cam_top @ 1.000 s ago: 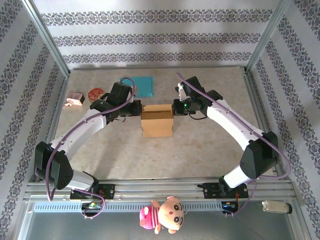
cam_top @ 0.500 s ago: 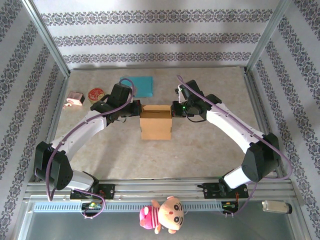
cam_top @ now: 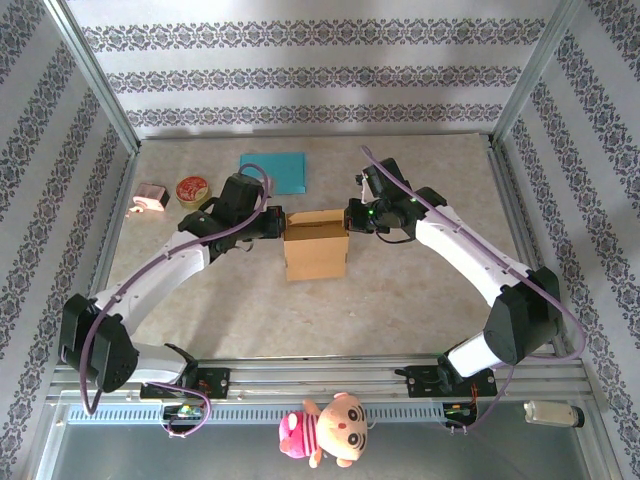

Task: Fold the paper box

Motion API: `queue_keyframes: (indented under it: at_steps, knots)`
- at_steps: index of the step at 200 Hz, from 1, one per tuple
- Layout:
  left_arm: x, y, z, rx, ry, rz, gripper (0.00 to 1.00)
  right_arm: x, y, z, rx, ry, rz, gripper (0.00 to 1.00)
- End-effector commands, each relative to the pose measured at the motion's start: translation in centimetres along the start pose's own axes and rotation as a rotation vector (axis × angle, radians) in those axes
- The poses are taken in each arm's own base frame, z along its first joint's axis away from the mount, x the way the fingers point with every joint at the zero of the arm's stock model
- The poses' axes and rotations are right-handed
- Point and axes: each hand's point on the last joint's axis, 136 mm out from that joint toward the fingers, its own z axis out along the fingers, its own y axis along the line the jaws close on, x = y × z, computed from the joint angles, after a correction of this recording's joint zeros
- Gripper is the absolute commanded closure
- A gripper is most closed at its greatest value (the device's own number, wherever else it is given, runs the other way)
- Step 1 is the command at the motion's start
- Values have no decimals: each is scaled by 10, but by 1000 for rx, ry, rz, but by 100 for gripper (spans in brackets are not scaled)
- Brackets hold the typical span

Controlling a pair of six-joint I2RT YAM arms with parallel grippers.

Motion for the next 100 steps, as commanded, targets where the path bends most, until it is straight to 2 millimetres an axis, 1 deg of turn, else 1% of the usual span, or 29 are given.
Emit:
queue_keyframes:
  at_steps: [1,13,27,67,100]
  knots:
    - [-24,-30,-15,88,-136,92,100,-14,11,-9,-32,-64,-11,97]
    - [-25,-30,-17,87,-151,101,100,-15,8,-7,-17,-71,-17,98]
    - [-23,-28,-14,80,-149,101,100,-13,6,-4,-4,-71,-31,98]
    - [-9,-16,0,35,-93,83,100,-1,-4,9,33,-65,-42,98]
    - [-5,-9,2,8,-85,80,100,9,-12,16,77,-57,-82,99]
